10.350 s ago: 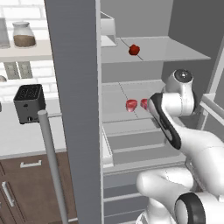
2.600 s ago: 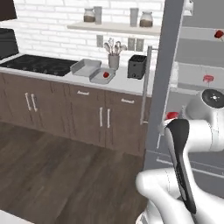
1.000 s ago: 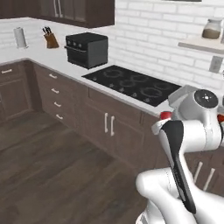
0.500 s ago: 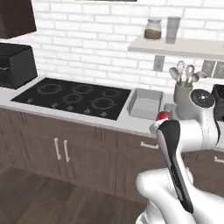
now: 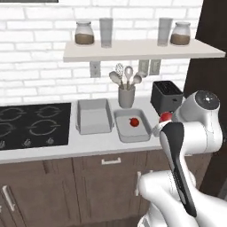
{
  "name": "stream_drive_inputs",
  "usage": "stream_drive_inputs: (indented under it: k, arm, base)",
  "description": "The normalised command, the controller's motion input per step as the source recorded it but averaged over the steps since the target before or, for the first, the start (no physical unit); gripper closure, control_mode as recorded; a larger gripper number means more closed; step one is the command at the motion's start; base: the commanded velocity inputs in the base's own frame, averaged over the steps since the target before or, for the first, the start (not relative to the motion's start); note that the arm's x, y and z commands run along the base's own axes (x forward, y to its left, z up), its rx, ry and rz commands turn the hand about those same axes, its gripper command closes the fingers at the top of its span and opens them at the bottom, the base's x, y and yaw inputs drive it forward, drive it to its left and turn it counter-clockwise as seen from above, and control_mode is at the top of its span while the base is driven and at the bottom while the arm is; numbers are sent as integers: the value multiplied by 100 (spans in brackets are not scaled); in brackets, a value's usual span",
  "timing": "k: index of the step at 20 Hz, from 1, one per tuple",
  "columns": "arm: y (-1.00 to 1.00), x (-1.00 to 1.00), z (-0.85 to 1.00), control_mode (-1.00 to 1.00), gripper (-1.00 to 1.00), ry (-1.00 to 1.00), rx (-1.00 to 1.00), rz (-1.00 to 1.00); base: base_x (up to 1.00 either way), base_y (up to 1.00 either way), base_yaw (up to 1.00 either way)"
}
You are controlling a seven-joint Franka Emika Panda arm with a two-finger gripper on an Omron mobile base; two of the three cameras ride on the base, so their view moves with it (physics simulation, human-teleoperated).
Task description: Place one bell pepper and one steak in each tupperware on the nearby counter, to pack two identical lunches.
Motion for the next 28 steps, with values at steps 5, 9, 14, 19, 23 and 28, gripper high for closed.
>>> stream_drive_inputs:
  k: [5, 9, 14, 19, 23, 28]
  arm:
    - [0, 0, 0, 100, 100, 0, 0, 0]
    - [0, 0, 0, 100, 100, 0, 0, 0]
    - [0, 0, 0, 100, 100, 0, 0, 0]
    - [0, 0, 0, 100, 100, 0, 0, 0]
    - [10, 41, -9, -100, 100, 0, 0, 1]
    - [40, 88, -33, -100, 100, 4, 0, 13]
  base:
    - [76, 18, -42]
    - [18, 22, -23]
    - [1, 42, -13]
    - [12, 10, -5]
    - [0, 0, 0]
    - [0, 0, 0]
